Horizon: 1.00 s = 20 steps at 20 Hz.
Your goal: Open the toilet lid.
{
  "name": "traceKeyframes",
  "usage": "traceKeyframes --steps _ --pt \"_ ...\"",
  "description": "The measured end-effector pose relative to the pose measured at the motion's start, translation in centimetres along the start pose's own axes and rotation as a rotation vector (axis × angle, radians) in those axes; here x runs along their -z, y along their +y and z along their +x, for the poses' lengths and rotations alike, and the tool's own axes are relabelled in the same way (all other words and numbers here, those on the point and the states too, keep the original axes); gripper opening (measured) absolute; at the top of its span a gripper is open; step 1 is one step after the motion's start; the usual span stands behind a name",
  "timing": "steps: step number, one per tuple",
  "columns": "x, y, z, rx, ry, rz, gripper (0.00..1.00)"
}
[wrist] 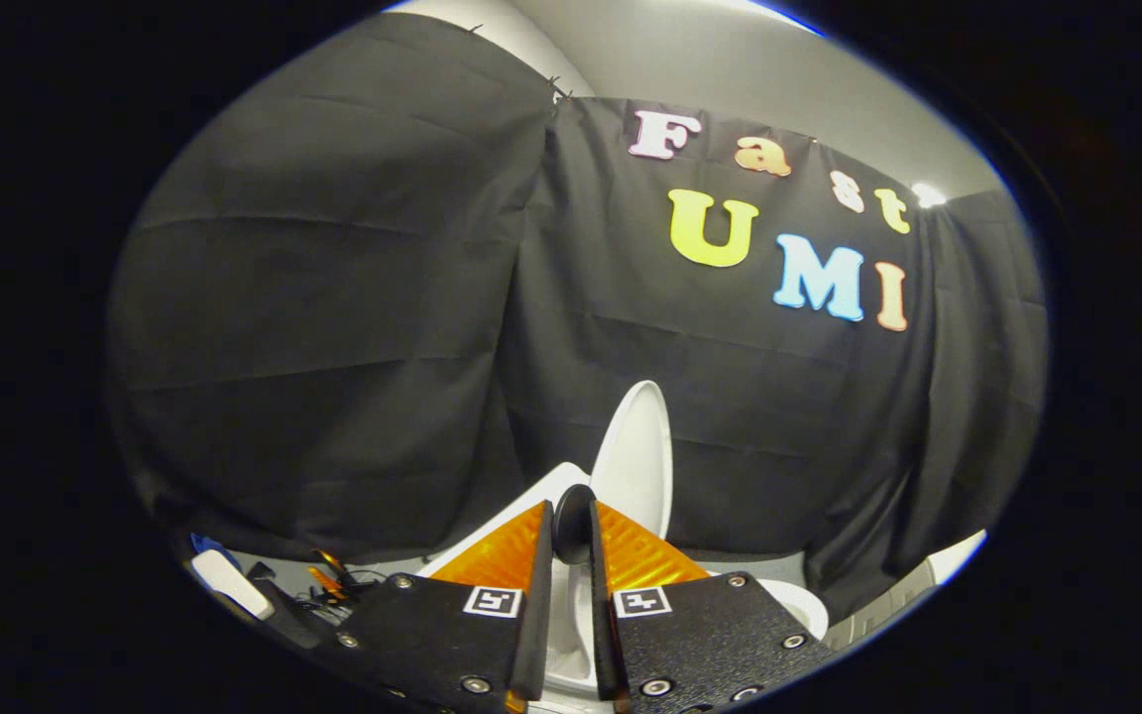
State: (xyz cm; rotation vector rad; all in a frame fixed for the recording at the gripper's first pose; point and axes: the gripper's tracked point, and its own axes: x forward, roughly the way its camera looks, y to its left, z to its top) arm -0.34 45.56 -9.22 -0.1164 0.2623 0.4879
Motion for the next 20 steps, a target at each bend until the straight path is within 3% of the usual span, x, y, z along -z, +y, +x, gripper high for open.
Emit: traceKeyframes --steps 1,2,6,12,20 --pt "-0.9 -0.5 -1.2 -0.009 -0.025 0.031 0.21" --pt "-1.7 -1.3 -2.2 -0.011 -0.050 0.053 0.33" --pt "-5.0 -4.9 -6.8 -0.022 -0.164 0.072 0.94" --pt "-5.9 -16.6 -11.8 0.087 -0.299 0.101 0.95" --pt "-1.1 -31.6 -17.6 0.277 -0.257 0.091 0.95"
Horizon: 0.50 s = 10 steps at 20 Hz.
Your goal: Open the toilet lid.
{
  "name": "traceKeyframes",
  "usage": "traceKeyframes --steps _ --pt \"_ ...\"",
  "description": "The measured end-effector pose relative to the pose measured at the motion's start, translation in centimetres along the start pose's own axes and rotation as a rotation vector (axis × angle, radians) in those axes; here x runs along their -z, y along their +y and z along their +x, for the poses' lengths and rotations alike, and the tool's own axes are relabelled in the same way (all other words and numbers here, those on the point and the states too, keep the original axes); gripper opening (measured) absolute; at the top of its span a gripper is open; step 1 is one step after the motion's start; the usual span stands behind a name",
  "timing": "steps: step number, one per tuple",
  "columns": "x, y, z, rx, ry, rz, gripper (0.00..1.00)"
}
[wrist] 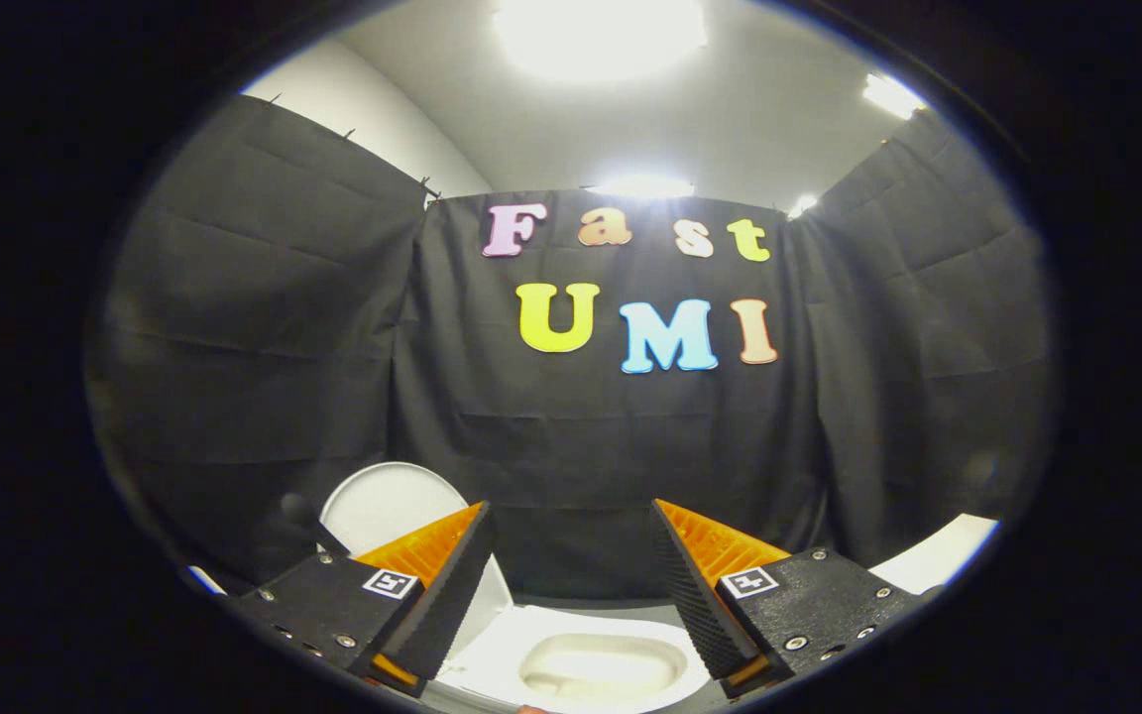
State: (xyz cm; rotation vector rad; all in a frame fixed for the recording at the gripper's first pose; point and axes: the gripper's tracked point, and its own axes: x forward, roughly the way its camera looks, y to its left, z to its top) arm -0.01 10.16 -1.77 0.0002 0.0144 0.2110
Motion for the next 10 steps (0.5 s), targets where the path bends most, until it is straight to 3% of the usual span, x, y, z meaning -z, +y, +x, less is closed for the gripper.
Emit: traceKeyframes --steps 10 --pt "2.1 -11.8 -4.8 0.219 -0.013 0.051 0.95"
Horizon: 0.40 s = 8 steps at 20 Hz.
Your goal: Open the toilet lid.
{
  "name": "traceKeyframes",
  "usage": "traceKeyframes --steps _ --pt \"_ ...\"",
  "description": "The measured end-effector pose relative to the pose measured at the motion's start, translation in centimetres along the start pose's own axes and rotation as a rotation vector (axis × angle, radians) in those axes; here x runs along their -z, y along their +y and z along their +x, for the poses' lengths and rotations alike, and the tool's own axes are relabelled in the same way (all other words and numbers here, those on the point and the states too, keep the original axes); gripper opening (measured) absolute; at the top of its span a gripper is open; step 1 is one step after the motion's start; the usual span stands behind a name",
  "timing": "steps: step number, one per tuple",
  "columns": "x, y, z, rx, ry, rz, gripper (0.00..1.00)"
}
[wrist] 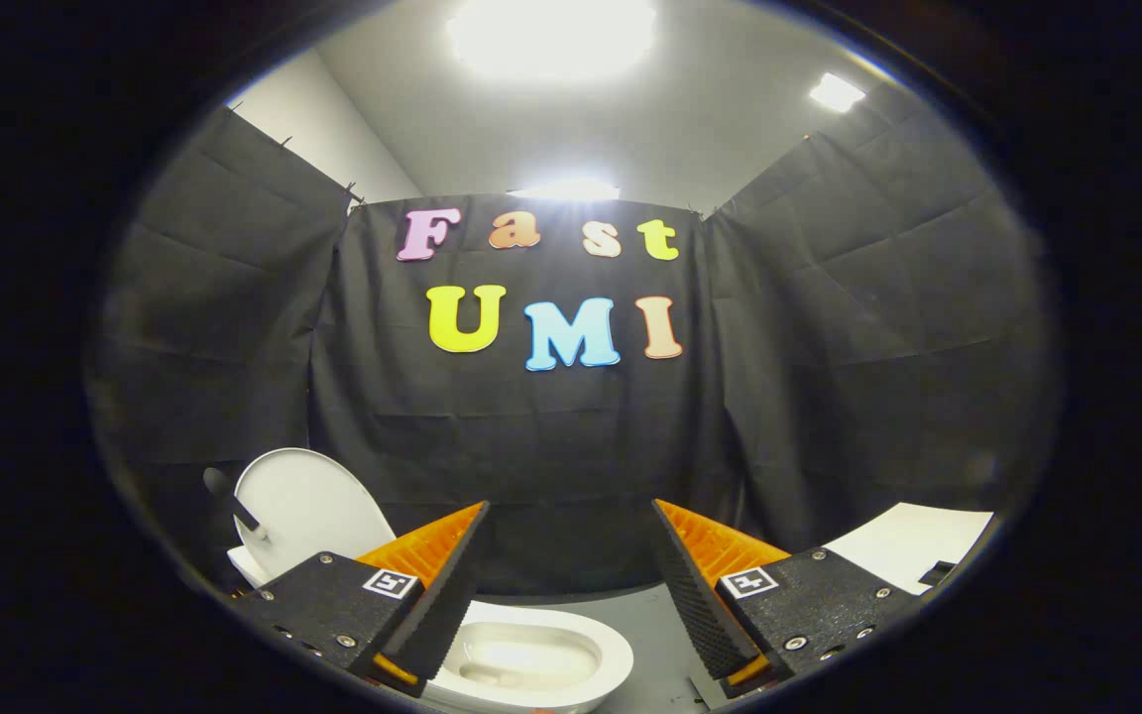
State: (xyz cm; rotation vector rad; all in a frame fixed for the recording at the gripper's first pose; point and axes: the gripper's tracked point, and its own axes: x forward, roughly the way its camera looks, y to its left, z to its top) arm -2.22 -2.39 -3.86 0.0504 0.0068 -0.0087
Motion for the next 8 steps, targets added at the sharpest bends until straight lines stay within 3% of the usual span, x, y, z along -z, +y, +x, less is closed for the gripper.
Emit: traceKeyframes --steps 5,8 --pt "-0.6 -3.5 -0.6 0.095 -0.004 0.012 0.95" --pt "-0.5 -3.0 -1.1 0.093 0.005 -0.026 0.95"
